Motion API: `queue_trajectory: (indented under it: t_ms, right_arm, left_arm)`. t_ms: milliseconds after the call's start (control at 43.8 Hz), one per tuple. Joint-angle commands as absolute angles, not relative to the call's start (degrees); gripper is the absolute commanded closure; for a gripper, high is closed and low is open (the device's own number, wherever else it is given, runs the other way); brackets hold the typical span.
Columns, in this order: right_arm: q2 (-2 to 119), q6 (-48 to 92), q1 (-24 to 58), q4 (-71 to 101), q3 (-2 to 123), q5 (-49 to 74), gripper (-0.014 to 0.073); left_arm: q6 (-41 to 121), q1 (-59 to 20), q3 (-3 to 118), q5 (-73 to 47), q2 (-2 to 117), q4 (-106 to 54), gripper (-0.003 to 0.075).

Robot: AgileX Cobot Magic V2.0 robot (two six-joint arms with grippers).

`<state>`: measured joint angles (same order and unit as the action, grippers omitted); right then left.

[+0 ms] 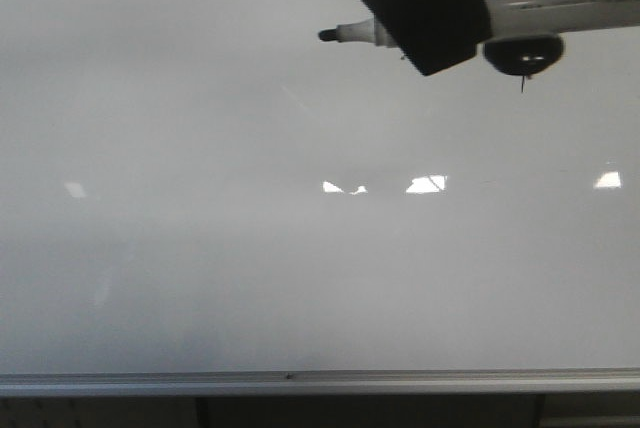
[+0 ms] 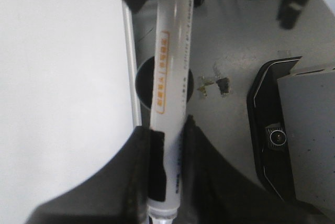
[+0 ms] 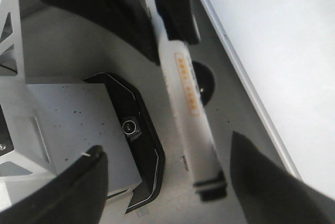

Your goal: Write number 1 on whiteboard

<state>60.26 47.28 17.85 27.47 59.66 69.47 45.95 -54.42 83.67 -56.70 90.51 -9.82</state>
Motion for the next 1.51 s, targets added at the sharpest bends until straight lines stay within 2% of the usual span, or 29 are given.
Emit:
queue_trajectory:
  t_ms: [0, 183, 434, 640, 800, 960, 1485]
  right_arm:
    - [57.4, 46.0, 16.2, 27.8, 61.5, 66.1, 0.0034]
    - [53.9, 43.1, 10.5, 25.9, 61.4, 62.5, 0.0034]
    - [53.6, 42.1, 7.3, 25.9, 61.2, 59.8, 0.0034]
    - [53.6, 42.1, 7.3, 25.9, 61.2, 58.3, 0.0034]
    - [53.6, 42.1, 7.3, 25.9, 61.2, 57.2, 0.0034]
    - [53.6, 42.1, 7.3, 25.9, 61.2, 57.2, 0.0034]
    - [53.6, 42.1, 7.3, 26.0, 61.2, 57.2, 0.0034]
  left_arm:
    - [37.4, -54.3, 85.6, -54.7, 87.5, -4.2, 0.0714]
    - [20.0, -51.5, 85.6, -54.5, 84.4, 5.0, 0.0713]
    - [12.4, -38.3, 77.8, -49.9, 72.9, 5.5, 0.0713]
    - [7.6, -24.3, 62.4, -33.5, 61.7, 5.2, 0.0713]
    - [5.7, -15.4, 49.6, -11.3, 58.4, -1.5, 0.0713]
    - [5.7, -13.8, 42.4, 4.0, 61.0, -7.5, 0.0713]
    - [5.6, -13.8, 42.2, 25.3, 81.0, -11.2, 0.0713]
